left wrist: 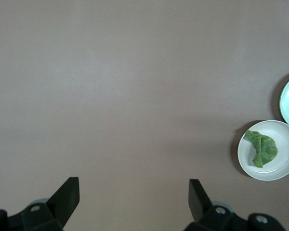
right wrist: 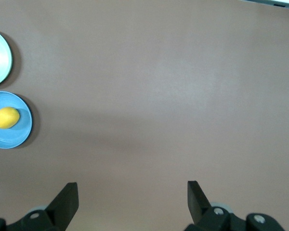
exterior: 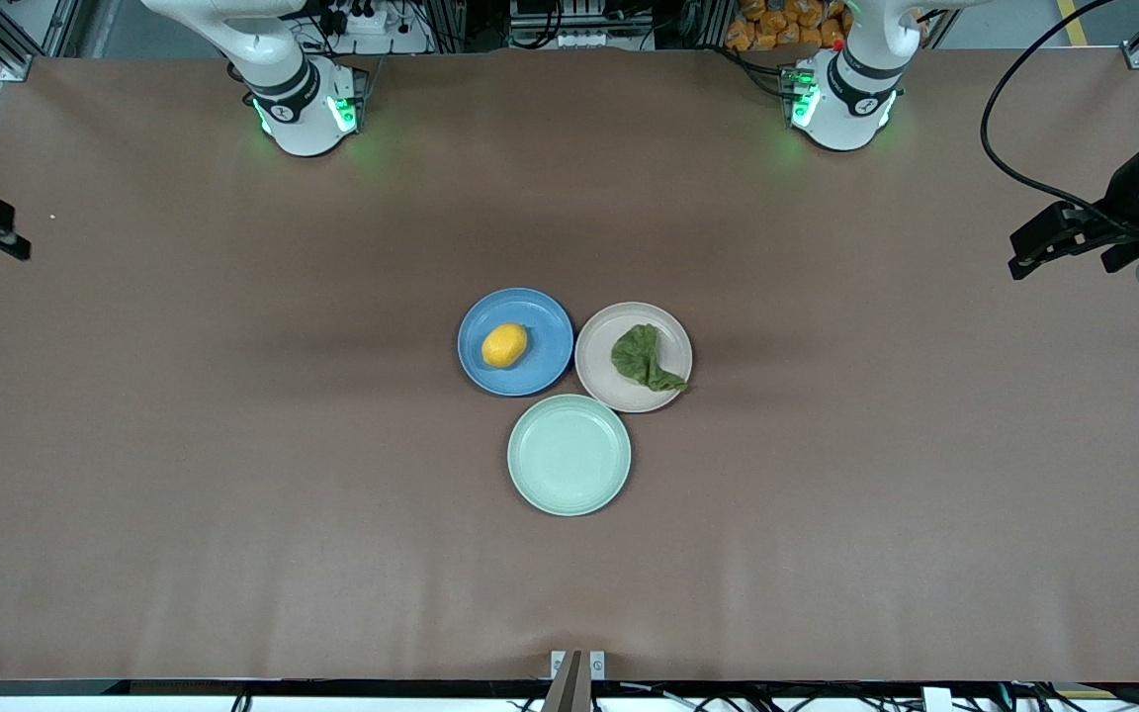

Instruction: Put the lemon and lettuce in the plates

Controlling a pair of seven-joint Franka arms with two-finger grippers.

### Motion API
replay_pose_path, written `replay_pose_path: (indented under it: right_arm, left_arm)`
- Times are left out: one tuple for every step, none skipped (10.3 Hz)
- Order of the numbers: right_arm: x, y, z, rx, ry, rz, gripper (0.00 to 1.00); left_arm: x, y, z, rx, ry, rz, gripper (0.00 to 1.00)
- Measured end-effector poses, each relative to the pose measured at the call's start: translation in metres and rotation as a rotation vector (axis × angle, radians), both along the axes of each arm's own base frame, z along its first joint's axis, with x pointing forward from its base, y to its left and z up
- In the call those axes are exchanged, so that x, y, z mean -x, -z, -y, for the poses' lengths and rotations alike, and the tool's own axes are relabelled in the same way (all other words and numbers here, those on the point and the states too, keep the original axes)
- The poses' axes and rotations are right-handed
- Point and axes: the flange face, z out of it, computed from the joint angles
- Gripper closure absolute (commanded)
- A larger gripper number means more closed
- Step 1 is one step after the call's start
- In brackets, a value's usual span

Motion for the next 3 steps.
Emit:
replay_pose_path:
  right_arm:
    - [0.0088, -0.008, 0.0002, -0.003, 0.01, -0.006, 0.0]
    - [0.014, -0.0121, 0.0008, -0.005, 0.033, -0.011, 0.0]
    - [0.0147, -0.0129, 0.0011, -0.006, 0.052, -0.011, 0.0]
  left_arm:
    - [0.0, -0.0003, 0.0003, 0.0, 0.0, 0.001, 0.0]
    - [0.0, -0.0005, 0.0005, 0.0, 0.001, 0.001, 0.0]
    - [0.0, -0.0008, 0.001, 0.0, 0.002, 0.002, 0.0]
